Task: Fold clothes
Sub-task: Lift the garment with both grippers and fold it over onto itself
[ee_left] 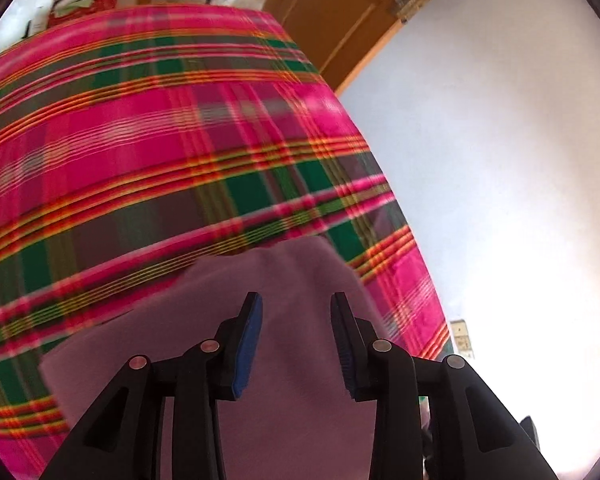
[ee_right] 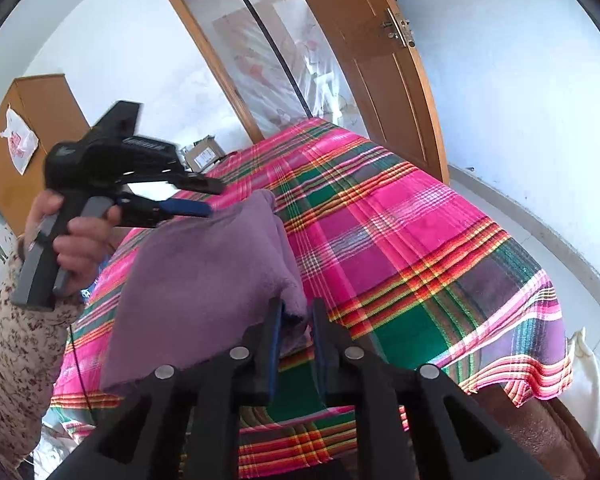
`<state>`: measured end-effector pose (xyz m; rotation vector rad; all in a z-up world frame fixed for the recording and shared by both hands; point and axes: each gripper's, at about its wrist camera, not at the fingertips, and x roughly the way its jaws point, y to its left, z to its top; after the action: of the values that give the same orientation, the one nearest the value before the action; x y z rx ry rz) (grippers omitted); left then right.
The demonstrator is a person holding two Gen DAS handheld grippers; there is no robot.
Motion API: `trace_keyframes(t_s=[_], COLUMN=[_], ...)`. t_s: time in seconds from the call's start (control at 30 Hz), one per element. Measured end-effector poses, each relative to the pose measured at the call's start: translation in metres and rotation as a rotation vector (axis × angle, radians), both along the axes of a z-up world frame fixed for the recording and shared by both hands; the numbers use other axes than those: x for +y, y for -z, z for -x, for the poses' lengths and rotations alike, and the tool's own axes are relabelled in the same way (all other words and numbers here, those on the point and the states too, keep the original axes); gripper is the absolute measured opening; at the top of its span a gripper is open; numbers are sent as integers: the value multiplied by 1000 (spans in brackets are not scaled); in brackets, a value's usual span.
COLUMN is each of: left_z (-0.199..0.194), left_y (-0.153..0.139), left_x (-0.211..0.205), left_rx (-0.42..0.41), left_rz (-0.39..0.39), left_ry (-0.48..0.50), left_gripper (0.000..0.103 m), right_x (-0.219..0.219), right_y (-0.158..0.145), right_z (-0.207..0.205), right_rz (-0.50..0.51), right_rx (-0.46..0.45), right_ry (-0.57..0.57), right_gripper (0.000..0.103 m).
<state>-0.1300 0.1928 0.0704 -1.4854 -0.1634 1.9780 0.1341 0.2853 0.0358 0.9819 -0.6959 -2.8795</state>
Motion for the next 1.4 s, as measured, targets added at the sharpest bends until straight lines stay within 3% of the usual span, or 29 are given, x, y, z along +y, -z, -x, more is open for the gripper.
trace_keyframes(t_s=[0.23,0.33,0.47,0.67,0.83,1.03,1.13,1.2,1.23,1.4], left_z=[-21,-37,-50,-66,-80,-91,-94,-96,-98,-96], left_y=[-3,0,14,22,27,35,36,35,35,36], left_x=[-61,-80,-101,-122,-129,-135,-134,-135,-135,-134], left_rx=[73,113,79,96,73,51,54,53,53,48], left_rz=[-37,-26,-18,-63,-80,-95,-90,-92,-92,-92], left_ry=[-71,-60,-61,-110,-117,-128,-129,-133,-133,-133], left_gripper=[39,44,44,44,44,44,44,44,44,44], right_x=[7,2,0,1,-4,0,-2,1,2,12], right_y=[7,3,-5,-29,-36,-18,-10,-6,-5,-15], right_z=[-2,-2,-7,8,59,113,123,128,128,115], right_rz=[-34,-135,-227,-183,-102,33,13,27,45,90], right_rx=[-54,-88,-81,5,24,-117,-167,-169,-163,-89], right_ry=[-14,-62,-70,-95,-166,-283,-299,-302,-309,-289], right_gripper=[23,24,24,24,24,29,30,27,13,10])
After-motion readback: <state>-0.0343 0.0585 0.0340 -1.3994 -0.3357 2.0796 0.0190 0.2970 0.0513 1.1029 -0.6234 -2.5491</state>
